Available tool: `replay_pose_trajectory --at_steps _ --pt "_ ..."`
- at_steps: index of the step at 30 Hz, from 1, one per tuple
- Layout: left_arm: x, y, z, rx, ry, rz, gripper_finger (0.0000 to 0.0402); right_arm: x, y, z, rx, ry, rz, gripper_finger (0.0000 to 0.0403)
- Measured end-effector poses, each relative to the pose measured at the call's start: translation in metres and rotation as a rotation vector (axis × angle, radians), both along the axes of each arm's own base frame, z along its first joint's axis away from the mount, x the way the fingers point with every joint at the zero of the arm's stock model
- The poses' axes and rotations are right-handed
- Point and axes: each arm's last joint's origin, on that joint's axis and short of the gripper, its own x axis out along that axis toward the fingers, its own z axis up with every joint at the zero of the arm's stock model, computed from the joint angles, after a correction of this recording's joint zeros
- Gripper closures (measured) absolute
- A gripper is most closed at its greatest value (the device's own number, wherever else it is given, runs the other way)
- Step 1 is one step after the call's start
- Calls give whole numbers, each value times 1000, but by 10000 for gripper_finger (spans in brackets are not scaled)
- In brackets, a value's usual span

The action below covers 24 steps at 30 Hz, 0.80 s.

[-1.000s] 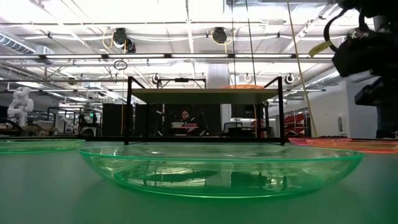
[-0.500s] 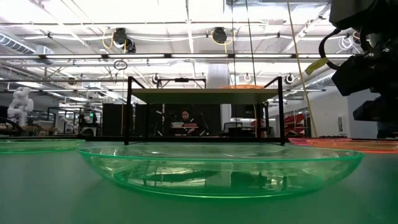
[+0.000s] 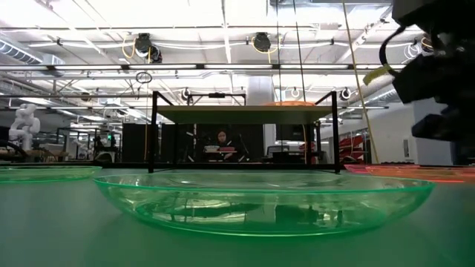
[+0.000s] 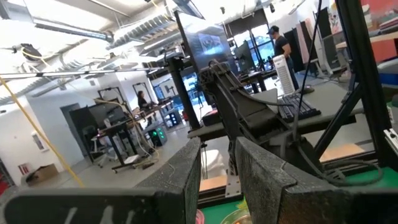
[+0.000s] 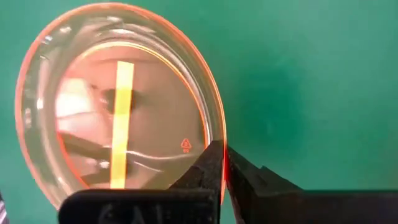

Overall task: Place and stack plates onto a shelf
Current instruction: Stack the orange plate on top of the orange plate on the shelf

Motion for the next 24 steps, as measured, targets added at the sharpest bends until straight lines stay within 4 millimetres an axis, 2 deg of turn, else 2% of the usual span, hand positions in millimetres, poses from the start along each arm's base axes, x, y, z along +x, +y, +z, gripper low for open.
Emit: replay_pose_trajectory --at_steps 5,10,16,21,24 --pt "0 0 0 -4 0 -1 293 0 -8 25 -31 -182 -33 403" --pt "-1 -3 0 -14 -5 -14 293 -3 -26 55 -188 -461 -131 403" --pt "-1 -3 1 18 -7 -7 293 0 -58 92 -563 -811 -456 403" --pt "-1 -3 1 24 -8 -5 293 8 -86 123 -674 -1053 -662 403" --pt "-1 -3 1 23 -10 -6 293 10 -104 133 -728 -1123 -750 403"
